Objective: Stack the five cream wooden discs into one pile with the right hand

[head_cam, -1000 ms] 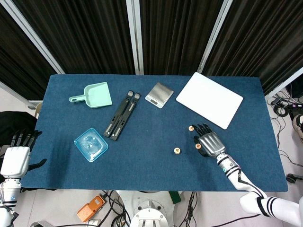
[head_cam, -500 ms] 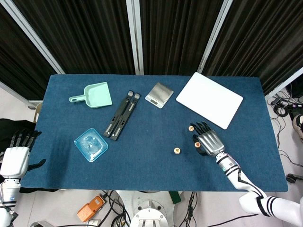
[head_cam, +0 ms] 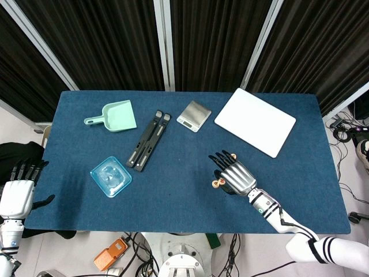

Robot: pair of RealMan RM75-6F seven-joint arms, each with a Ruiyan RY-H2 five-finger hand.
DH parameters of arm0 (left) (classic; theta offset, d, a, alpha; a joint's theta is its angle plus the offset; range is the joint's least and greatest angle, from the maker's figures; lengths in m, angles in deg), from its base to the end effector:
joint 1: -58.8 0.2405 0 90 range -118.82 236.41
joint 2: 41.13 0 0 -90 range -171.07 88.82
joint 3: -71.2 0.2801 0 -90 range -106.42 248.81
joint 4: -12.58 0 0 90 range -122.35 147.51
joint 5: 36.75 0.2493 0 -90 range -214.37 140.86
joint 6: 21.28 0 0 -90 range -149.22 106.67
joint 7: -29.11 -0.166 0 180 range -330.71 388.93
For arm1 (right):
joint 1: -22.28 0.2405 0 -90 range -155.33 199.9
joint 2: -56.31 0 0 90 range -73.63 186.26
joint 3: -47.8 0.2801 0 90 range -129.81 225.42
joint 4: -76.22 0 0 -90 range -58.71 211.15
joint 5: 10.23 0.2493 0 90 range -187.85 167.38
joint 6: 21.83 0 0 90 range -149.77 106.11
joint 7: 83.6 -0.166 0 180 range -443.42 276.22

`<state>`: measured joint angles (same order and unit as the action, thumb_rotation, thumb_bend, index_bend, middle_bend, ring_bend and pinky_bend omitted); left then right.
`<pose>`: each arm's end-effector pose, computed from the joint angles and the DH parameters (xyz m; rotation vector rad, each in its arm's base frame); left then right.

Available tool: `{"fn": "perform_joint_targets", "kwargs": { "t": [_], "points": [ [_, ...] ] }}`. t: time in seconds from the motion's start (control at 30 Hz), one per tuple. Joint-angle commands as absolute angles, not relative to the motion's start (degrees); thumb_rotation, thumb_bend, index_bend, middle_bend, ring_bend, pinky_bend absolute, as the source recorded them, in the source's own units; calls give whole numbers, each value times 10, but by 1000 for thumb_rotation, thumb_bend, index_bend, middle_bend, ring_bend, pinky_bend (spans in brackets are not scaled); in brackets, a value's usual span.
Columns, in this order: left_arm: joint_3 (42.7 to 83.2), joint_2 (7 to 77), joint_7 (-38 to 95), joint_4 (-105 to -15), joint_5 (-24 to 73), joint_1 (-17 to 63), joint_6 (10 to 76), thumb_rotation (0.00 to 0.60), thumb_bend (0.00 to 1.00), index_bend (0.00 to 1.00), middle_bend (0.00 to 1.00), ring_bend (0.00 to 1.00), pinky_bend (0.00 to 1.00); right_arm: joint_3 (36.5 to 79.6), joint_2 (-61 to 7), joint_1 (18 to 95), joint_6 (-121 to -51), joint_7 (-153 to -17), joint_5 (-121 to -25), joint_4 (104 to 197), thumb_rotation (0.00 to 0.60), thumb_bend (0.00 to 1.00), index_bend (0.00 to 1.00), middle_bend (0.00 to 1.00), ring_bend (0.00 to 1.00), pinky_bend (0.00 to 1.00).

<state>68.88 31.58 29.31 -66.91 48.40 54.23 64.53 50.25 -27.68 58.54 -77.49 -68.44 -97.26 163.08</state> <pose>-0.3845 0.2064 0.1056 -1.3770 -0.8556 -0.8429 -0.1842 -0.3228 -0.0615 2.1477 -0.7115 0.9213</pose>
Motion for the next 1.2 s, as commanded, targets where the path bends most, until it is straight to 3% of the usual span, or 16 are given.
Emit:
{"fn": "perform_joint_targets", "kwargs": {
  "t": [0.03, 1.2],
  "points": [
    [689, 317, 295, -668, 483, 543, 646, 600, 83, 173, 136, 37, 1, 501, -283, 591, -767, -676, -967, 1631, 600, 483, 565, 110, 62, 83],
    [690, 327, 311, -646, 482, 547, 643, 600, 82, 173, 136, 37, 1, 496, -307, 603, -760, -661, -951, 1612, 600, 483, 496, 110, 62, 83]
  ]
}}
